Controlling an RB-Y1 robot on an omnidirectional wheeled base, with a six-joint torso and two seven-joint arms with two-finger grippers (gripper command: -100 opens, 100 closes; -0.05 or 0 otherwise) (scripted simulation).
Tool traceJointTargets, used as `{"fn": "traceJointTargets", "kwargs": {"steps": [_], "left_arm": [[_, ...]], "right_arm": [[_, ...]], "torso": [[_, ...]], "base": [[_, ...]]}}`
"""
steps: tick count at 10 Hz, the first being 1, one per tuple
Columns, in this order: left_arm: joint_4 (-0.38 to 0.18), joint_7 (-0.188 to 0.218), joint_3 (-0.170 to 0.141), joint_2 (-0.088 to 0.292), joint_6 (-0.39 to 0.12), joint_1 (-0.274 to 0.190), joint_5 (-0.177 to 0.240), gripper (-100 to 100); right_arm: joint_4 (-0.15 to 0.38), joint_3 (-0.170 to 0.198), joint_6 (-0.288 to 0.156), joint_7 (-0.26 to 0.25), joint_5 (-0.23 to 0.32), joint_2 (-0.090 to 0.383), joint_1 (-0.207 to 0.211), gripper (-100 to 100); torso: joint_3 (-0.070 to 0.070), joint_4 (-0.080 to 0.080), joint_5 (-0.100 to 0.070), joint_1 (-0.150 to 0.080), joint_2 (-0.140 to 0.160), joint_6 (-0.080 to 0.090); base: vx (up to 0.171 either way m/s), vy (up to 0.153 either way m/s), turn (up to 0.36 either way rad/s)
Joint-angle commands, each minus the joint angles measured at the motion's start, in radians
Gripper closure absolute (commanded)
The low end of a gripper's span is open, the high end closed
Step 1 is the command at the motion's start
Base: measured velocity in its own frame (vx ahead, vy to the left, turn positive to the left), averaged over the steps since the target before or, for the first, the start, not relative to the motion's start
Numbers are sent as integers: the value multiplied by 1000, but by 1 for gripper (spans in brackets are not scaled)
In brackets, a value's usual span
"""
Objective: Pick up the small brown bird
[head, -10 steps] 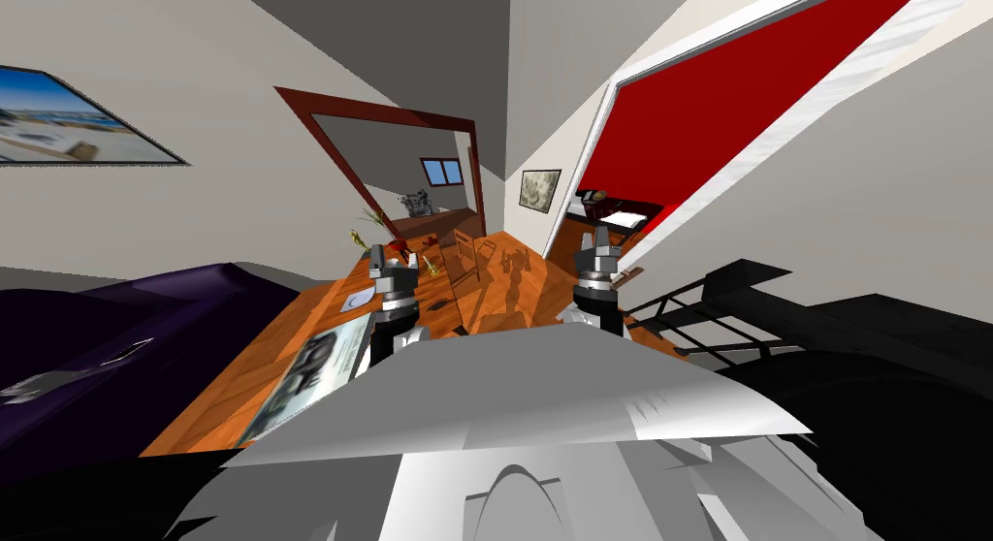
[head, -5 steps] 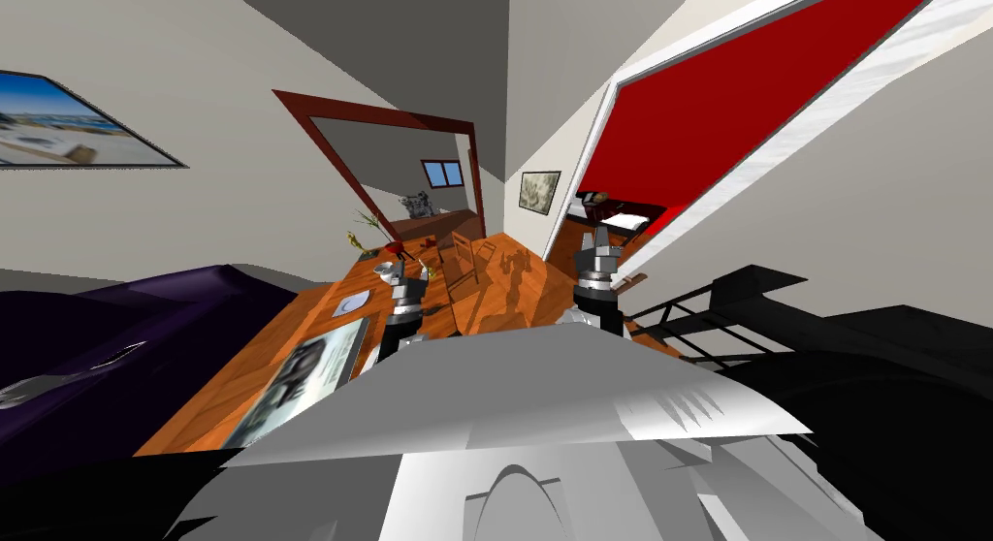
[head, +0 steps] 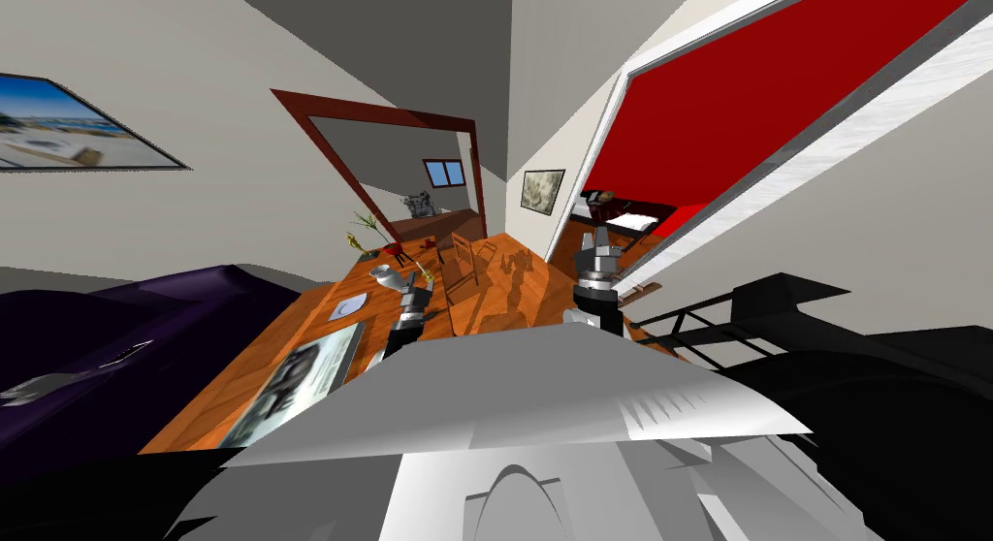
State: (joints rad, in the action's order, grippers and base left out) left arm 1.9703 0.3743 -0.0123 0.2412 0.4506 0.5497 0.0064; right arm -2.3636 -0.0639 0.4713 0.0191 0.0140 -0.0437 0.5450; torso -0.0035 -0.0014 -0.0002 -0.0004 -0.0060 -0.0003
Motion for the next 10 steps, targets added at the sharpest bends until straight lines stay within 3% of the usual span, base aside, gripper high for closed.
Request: {"fn": "traceJointTargets", "kwargs": {"steps": [1, 4, 7, 9, 10], "left_arm": [[-40, 12, 4, 4, -6, -8, -7, -100], [-117, 67, 10, 36, -27, 4, -28, -100], [-190, 94, 13, 51, -39, 11, -39, -100], [-272, 146, 19, 79, -64, 23, -66, -100], [-294, 146, 19, 79, -64, 23, -66, -100]], "right_arm": [[0, 0, 0, 0, 0, 0, 0, 0], [0, 0, 0, 0, 0, 0, 0, 0], [0, 0, 0, 0, 0, 0, 0, 0], [0, 0, 0, 0, 0, 0, 0, 0], [0, 0, 0, 0, 0, 0, 0, 0]], "torso": [[0, 0, 0, 0, 0, 0], [0, 0, 0, -1, 0, 0], [-1, 0, 0, 1, -2, 0], [-1, 0, 0, 0, -1, 0], [-2, -1, 0, -1, -3, 0]], "base": [[79, -16, 26], [97, -27, 49], [106, -2, 41], [128, -26, 110], [144, -24, 48]]}}
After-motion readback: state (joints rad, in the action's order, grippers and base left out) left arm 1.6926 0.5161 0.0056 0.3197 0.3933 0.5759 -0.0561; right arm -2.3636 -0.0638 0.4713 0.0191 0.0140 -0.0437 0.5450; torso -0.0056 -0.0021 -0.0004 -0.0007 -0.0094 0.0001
